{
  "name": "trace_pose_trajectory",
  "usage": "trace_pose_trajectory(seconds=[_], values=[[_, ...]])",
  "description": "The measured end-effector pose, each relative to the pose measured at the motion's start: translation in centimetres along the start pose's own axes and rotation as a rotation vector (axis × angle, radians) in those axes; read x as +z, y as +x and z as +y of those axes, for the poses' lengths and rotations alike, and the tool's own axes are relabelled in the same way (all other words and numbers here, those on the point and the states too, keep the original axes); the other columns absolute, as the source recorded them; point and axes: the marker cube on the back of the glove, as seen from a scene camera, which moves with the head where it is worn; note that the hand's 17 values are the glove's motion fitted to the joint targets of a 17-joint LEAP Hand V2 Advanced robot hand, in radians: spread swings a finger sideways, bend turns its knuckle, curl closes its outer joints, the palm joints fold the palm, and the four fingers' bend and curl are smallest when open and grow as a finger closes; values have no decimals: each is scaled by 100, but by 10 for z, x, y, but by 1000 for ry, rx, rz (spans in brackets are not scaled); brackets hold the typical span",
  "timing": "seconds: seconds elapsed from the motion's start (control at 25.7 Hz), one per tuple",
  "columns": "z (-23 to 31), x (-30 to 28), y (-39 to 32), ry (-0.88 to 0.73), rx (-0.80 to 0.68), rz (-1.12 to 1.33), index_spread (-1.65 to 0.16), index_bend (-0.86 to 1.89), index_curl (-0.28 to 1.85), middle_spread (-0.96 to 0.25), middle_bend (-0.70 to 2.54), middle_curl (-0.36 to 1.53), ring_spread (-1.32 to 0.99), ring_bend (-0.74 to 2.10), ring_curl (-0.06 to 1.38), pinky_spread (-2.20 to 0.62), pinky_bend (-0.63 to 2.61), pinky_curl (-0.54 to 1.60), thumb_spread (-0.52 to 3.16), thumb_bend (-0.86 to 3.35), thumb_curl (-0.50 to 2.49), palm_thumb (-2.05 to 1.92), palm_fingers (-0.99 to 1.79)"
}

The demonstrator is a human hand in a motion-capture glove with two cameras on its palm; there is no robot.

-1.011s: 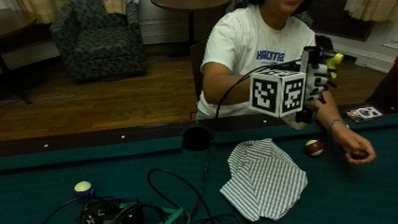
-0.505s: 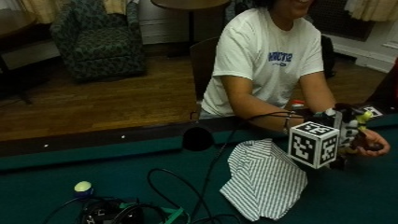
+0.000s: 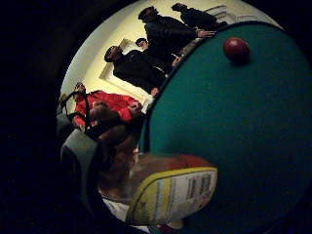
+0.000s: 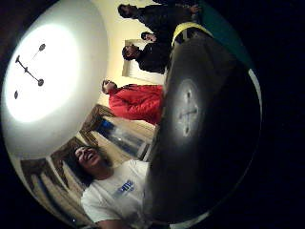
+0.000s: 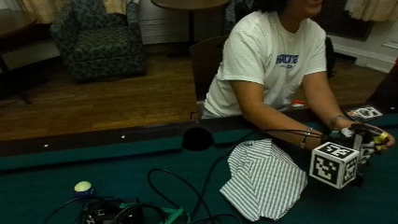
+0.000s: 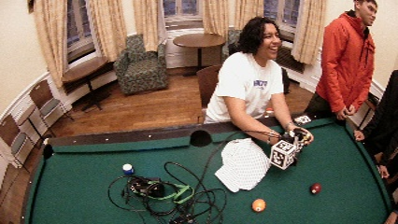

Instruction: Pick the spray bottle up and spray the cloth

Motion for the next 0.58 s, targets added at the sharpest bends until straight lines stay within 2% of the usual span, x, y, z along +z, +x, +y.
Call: trace_pose_trajectory(seconds=[0.27,0.47,0.58], values=[[-23,12,7,-12,2,2,-23,39,63,-18,72,59,-20,85,50,-29,57,46,55,-3,86,93,139],[-17,13,16,-60,79,-49,-23,39,63,-18,72,59,-20,85,50,-29,57,46,56,-3,86,92,139],[-4,13,26,-103,139,-44,-23,34,62,-18,74,59,-19,84,50,-29,54,44,72,-14,77,70,135]])
